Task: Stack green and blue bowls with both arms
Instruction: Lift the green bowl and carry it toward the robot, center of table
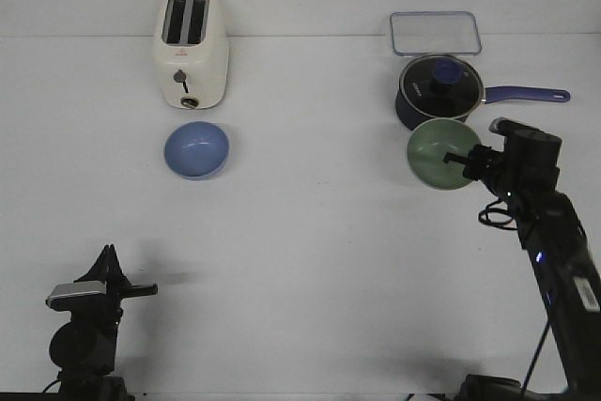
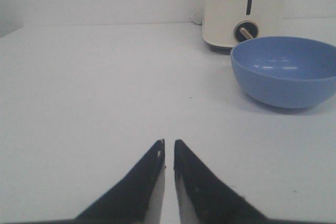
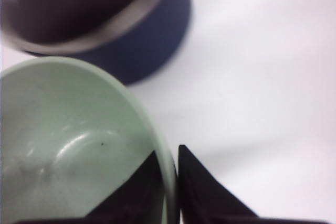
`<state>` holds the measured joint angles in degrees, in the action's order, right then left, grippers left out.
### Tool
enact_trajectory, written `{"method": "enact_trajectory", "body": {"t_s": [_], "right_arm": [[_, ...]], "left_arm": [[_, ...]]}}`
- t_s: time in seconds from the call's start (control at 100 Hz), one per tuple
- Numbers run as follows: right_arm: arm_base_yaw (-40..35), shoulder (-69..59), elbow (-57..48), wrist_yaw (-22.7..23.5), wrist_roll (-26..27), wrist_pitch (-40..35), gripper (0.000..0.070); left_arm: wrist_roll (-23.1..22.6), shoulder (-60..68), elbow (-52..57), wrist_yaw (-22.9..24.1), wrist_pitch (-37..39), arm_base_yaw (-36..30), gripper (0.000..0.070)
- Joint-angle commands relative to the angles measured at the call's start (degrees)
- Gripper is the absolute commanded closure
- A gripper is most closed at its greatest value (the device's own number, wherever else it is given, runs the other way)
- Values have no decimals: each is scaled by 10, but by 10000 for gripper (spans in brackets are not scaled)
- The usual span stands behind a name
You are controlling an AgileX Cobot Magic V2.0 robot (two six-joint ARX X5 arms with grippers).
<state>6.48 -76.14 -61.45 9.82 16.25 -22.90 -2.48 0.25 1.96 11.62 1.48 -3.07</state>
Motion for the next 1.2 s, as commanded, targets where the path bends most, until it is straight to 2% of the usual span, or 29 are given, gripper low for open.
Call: {"method": "enact_trajectory", "body": {"t_s": [0.0,0.1,0.21,0.35,0.49,0.67,0.88,0.94,1.02,1.06,1.09,1.19], "right_arm": [[-30,60,28,7,-6,-12,700],[-92,150,84,16,9,-12,700],[-195,217,143,24,23,-16,700],[-314,231,195,0,43,-24,700],[-393,205,241,-25,74,19,700],[-442,152,261,-45,81,38,700],[-461,111,261,-60,81,40,698],[-463,107,261,-63,81,40,649],[-463,104,261,-68,81,39,442],[-463,104,261,-68,81,39,375],[-463,104,261,-68,81,40,349],[-463,114,261,-70,80,41,349]], "left_arm": [[-9,-1,-12,-3,8,1,687],[-9,-1,-12,-3,8,1,687],[-9,-1,-12,-3,8,1,687],[-9,-1,-12,-3,8,1,687],[-9,-1,-12,-3,8,1,687],[-9,-1,-12,-3,8,1,687],[-9,-1,-12,-3,13,1,687],[-9,-1,-11,-3,17,1,687],[-7,-1,-11,-3,16,0,687],[5,-1,-11,-3,16,1,687],[20,-1,-11,-3,16,1,687],[106,-1,-11,-3,16,1,687]]}}
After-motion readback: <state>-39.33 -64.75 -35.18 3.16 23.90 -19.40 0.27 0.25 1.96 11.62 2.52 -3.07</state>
